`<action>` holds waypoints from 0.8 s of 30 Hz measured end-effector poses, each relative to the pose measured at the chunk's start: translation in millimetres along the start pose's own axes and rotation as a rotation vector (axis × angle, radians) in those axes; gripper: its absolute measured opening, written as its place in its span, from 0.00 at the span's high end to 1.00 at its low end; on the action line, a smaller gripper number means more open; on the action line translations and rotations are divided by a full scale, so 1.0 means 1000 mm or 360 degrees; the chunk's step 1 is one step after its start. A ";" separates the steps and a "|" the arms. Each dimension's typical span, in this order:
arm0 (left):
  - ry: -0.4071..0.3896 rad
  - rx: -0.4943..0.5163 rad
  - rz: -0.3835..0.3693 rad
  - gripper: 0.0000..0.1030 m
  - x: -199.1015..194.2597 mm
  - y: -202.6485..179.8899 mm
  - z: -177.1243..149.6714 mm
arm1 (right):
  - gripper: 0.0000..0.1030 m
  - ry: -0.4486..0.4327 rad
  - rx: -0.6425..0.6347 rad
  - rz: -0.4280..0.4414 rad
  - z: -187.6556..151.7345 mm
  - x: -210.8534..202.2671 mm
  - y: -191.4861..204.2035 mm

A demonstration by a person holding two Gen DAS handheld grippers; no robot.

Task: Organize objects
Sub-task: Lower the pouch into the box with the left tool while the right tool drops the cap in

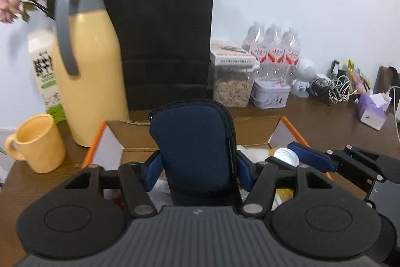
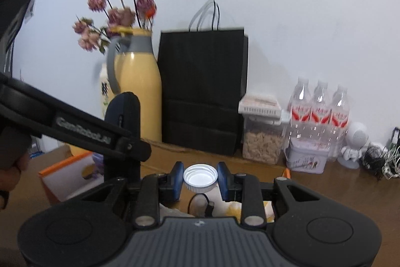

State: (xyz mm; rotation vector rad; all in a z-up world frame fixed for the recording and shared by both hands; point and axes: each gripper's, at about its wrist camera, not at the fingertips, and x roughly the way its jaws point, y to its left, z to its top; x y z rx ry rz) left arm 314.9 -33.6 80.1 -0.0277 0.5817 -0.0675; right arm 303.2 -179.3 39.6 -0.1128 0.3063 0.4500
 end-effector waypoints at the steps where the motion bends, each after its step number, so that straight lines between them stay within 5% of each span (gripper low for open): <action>1: 0.0010 0.0009 -0.0016 0.37 0.007 0.000 -0.001 | 0.73 0.0019 -0.0005 -0.0002 -0.002 0.007 -0.002; 4: -0.0067 0.0050 -0.0002 0.17 0.015 -0.003 -0.007 | 0.73 0.0088 0.0018 0.0004 -0.010 0.024 -0.008; 5: -0.0128 0.0062 0.0016 0.00 0.014 -0.004 -0.009 | 0.72 0.0107 0.0027 0.0008 -0.013 0.028 -0.009; 7: -0.0258 0.0045 0.0051 0.00 0.012 -0.003 -0.015 | 0.57 0.0146 0.0046 0.0022 -0.019 0.035 -0.011; 9: -0.0247 0.0060 0.0017 0.00 0.012 -0.001 -0.017 | 0.28 0.0172 0.0069 0.0030 -0.023 0.037 -0.014; 12: -0.0263 0.0021 0.0032 0.00 0.011 0.005 -0.019 | 0.06 0.0179 0.0078 0.0042 -0.026 0.036 -0.014; 24: -0.0349 -0.0075 0.0094 0.00 -0.014 0.015 -0.028 | 0.01 0.0085 0.0046 -0.0001 -0.019 0.016 -0.007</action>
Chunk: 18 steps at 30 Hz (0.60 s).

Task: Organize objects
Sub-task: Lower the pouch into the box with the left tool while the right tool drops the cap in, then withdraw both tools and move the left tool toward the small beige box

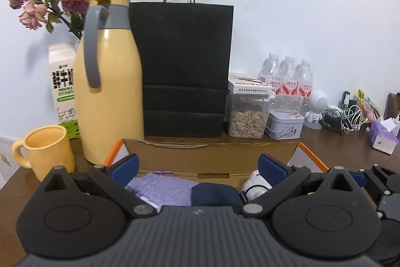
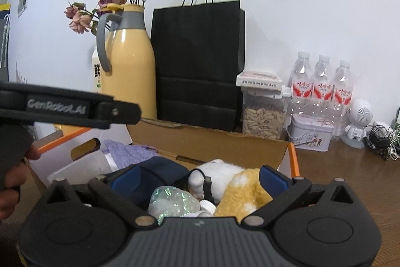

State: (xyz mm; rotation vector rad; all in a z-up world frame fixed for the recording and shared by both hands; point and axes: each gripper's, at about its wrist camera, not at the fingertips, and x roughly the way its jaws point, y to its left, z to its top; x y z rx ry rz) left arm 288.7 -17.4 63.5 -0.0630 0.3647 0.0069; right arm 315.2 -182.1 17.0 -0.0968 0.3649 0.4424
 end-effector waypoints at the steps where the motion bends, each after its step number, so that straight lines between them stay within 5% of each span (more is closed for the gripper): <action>1: -0.0001 -0.0003 0.0004 0.00 -0.004 0.001 -0.001 | 0.01 -0.0011 0.0003 -0.0004 0.000 -0.003 0.001; 18: -0.0004 -0.0080 0.0079 0.00 -0.074 0.021 -0.036 | 0.00 -0.0036 -0.0037 -0.0064 -0.030 -0.064 0.036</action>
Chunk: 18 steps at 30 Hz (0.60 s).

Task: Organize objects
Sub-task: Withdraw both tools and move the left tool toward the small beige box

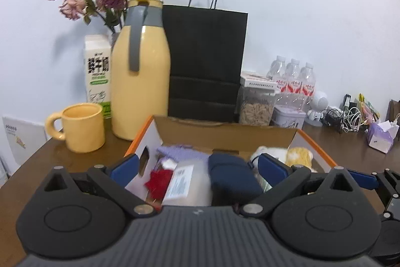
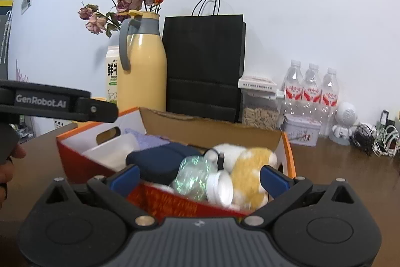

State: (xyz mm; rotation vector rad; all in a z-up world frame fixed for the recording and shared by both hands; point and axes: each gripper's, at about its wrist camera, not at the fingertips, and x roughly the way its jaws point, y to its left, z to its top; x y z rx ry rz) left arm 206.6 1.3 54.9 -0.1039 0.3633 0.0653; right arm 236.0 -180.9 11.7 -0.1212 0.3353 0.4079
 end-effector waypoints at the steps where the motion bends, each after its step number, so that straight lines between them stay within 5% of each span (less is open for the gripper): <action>1: 0.0005 0.0003 0.0006 0.00 -0.004 0.002 -0.003 | 0.00 0.0006 0.0004 0.0001 -0.003 -0.003 0.001; 18: 0.0233 0.0047 0.0097 0.00 -0.030 0.025 -0.064 | 0.00 0.0103 0.0101 -0.0059 -0.037 -0.041 0.005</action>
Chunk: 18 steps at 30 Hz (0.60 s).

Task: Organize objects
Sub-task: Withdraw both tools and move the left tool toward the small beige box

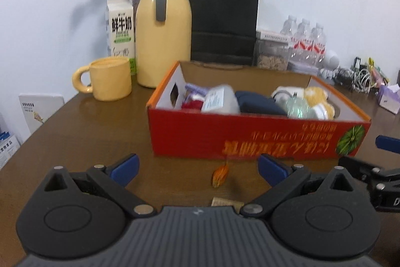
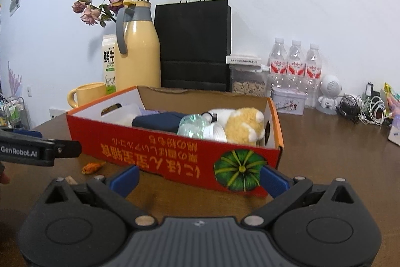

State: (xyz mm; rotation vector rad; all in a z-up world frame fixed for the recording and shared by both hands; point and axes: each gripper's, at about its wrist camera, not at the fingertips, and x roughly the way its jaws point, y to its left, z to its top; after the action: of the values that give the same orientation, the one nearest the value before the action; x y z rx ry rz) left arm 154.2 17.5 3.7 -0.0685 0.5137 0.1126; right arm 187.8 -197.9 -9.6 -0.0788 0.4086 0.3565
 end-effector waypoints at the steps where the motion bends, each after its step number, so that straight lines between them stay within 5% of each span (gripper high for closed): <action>1: 0.0014 -0.0001 -0.0002 0.00 0.000 0.000 -0.002 | 0.00 0.0005 0.0001 -0.0004 -0.001 -0.001 0.000; 18: 0.0243 0.0088 -0.0025 0.00 0.017 -0.008 -0.019 | 0.00 0.0026 0.0076 -0.0012 -0.005 -0.003 -0.008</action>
State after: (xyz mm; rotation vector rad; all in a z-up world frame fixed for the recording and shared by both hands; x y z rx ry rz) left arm 160.8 9.6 -21.6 -0.0268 0.6681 0.0781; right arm 185.9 -206.7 -12.7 -0.0366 0.4324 0.3388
